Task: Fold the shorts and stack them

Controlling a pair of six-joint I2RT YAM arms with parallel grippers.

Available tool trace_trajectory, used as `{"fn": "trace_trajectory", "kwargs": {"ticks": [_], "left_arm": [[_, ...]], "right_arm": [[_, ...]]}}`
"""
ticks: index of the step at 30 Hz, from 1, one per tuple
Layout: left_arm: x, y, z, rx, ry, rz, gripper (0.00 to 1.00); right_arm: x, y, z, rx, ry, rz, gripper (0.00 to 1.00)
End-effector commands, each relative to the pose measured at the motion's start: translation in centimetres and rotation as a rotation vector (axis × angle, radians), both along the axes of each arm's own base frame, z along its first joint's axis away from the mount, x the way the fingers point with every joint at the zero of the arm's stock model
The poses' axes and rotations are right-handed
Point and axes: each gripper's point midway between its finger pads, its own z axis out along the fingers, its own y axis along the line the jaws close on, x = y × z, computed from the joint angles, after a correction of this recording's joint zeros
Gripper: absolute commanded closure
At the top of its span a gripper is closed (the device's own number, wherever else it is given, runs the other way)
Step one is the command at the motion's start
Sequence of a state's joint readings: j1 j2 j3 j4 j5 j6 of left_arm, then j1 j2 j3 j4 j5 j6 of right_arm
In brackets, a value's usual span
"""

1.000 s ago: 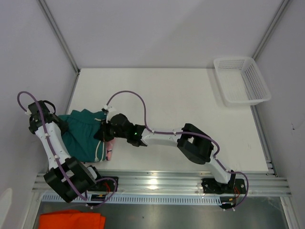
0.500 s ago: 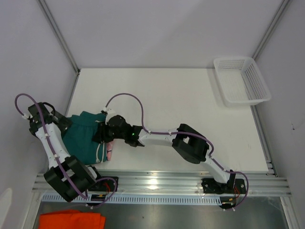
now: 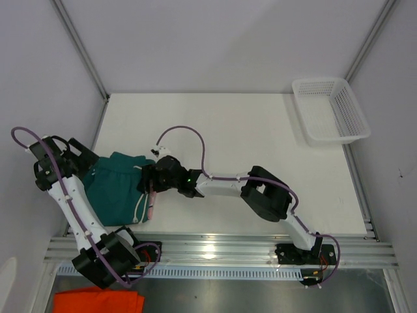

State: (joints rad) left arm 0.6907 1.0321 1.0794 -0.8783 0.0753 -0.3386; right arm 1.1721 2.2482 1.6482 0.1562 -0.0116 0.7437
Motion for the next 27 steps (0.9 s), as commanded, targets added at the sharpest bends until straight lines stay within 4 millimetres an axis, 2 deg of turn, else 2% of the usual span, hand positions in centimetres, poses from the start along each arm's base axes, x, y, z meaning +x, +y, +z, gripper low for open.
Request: {"fn": "trace_trajectory", "kwargs": {"ticks": [1,4,7,8,9,11,12,13,14,15,16,17,18,19,20,21,22,23,24,25,26,27], "left_arm": [[2.5,-3.5,2.3,-0.079,-0.151,-0.202,0.01],[3.7,-4.9,2.6,-0.098,-0.172,-0.288,0.01],[4.1,-5.6,3.4,-0.036,-0.179,-0.311,0.01],[4.4,-6.5,4.0,-0.015,-0.199,-0.333,0.01],[4.7,-6.9,3.8,-0.005,-0.194,-0.346,0.01],[5.7,-8.9,4.6,-0.003,-0.244,-0.402,0.01],[6.0,-9.9,4.2,-0.02,-0.248,-0.43,0.01],[6.5,-10.9,4.5,-0.037,-0.267,-0.447,0.01],[7.1,-12.9,4.8,-0.039,-0.294,-0.511,0.01],[7.5,-14.1,5.1,-0.045,-0.317,-0.543,0.01],[7.6,-16.7,5.1,-0.05,-0.33,-0.625,0.01],[7.9,-17.2,5.6,-0.007,-0.362,-0.631,0.01],[7.9,-18.2,6.0,0.018,-0.38,-0.657,0.01],[7.5,-20.8,5.7,0.035,-0.385,-0.737,0.01],[7.2,-21.2,5.8,0.062,-0.413,-0.741,0.01],[7.1,-21.5,5.9,0.088,-0.433,-0.743,0.01],[7.0,-23.0,5.4,0.081,-0.47,-0.79,0.01],[6.5,-23.5,4.7,0.072,-0.485,-0.809,0.01],[6.0,-25.2,4.7,0.02,-0.51,-0.853,0.01],[5.7,-26.2,4.1,0.0,-0.528,-0.885,0.01],[5.4,-26.2,3.4,0.002,-0.525,-0.856,0.01],[4.7,-27.4,3.2,0.001,-0.526,-0.883,0.01]], "right_arm": [[4.4,-3.2,4.4,0.008,-0.056,-0.13,0.23],[5.8,-6.0,4.7,-0.009,-0.068,-0.177,0.21],[6.5,-9.3,5.4,-0.003,-0.089,-0.219,0.21],[6.3,-10.8,5.6,-0.01,-0.091,-0.226,0.2],[6.5,-11.6,5.8,-0.011,-0.095,-0.232,0.2],[7.0,-14.1,5.0,-0.05,-0.081,-0.261,0.2],[7.2,-15.1,6.4,-0.038,-0.1,-0.275,0.2],[7.3,-16.1,6.4,-0.05,-0.105,-0.286,0.2],[7.3,-17.8,5.4,-0.085,-0.104,-0.303,0.2],[7.4,-19.1,7.2,-0.072,-0.146,-0.323,0.21],[7.3,-20.2,7.4,-0.085,-0.167,-0.333,0.21],[7.3,-21.3,7.6,-0.098,-0.191,-0.343,0.21],[7.2,-23.2,6.7,-0.144,-0.214,-0.382,0.21],[7.0,-24.5,8.4,-0.137,-0.272,-0.389,0.21],[6.8,-25.5,8.7,-0.144,-0.297,-0.392,0.2],[6.7,-27.4,7.3,-0.186,-0.299,-0.401,0.2],[6.5,-28.9,8.8,-0.169,-0.334,-0.421,0.2],[6.4,-30.1,9.1,-0.167,-0.351,-0.434,0.2],[6.2,-32.4,7.4,-0.205,-0.35,-0.459,0.2],[5.8,-34.1,9.6,-0.159,-0.39,-0.498,0.19],[6.3,-36.4,9.7,-0.163,-0.4,-0.56,0.18],[5.9,-37.9,9.7,-0.165,-0.405,-0.581,0.16]]}}
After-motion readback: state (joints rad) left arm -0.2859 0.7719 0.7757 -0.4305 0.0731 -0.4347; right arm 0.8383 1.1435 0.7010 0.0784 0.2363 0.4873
